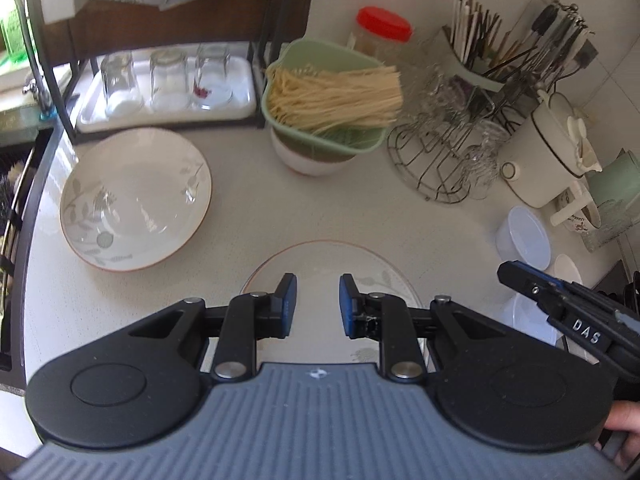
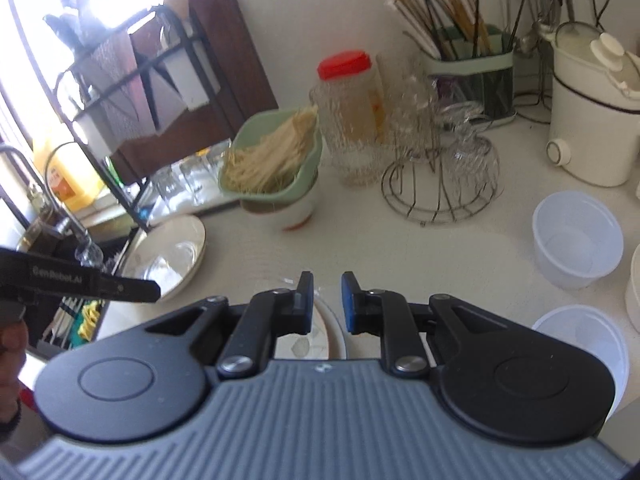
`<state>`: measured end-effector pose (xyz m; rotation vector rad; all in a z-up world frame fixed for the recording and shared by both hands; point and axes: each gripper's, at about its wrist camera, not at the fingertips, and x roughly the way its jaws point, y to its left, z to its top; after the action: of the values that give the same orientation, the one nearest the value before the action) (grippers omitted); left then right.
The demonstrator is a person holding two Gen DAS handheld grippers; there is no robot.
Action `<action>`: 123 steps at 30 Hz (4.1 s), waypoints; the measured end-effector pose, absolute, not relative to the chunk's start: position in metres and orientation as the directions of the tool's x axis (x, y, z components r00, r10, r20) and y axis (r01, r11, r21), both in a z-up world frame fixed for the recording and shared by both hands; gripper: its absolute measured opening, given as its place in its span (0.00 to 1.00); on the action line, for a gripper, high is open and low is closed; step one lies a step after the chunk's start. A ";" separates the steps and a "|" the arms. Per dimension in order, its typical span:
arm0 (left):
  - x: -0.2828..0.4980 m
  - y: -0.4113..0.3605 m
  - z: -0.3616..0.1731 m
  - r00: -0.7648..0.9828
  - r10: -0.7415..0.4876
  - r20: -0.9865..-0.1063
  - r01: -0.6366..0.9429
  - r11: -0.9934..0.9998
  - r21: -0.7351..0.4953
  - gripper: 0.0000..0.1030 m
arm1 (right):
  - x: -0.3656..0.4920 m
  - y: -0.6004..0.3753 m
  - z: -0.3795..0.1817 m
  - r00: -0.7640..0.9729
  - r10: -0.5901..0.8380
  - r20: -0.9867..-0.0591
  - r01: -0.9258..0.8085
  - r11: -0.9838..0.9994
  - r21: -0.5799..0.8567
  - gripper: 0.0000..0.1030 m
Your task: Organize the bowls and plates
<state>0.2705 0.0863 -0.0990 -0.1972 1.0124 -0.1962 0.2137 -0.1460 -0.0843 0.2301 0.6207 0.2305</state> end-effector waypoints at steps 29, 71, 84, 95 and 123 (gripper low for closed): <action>0.173 0.046 -0.033 0.650 -0.188 -0.736 0.013 0.972 -0.236 0.25 | 0.137 -0.189 -0.016 0.841 0.365 -0.400 -0.268 0.922 0.278 0.18; 0.109 0.037 -0.055 0.653 -0.145 -0.743 -0.018 0.978 -0.207 0.25 | 0.085 -0.178 -0.052 0.807 0.393 -0.440 -0.315 0.918 0.243 0.18; 0.123 0.058 -0.069 0.630 -0.170 -0.757 -0.019 0.972 -0.234 0.32 | 0.091 -0.158 -0.054 0.825 0.356 -0.439 -0.300 0.934 0.194 0.18; 0.142 0.087 -0.075 0.627 -0.182 -0.758 -0.011 0.970 -0.243 0.39 | 0.111 -0.132 -0.059 0.810 0.357 -0.464 -0.286 0.933 0.219 0.18; 0.228 0.169 -0.093 0.598 -0.205 -0.775 0.001 0.967 -0.255 0.44 | 0.187 -0.057 -0.067 0.772 0.361 -0.523 -0.270 0.932 0.244 0.18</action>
<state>0.2283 0.1687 -0.0927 -0.2385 0.9245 -0.1205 0.1867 -0.0573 -0.0669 0.1581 0.5975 0.3432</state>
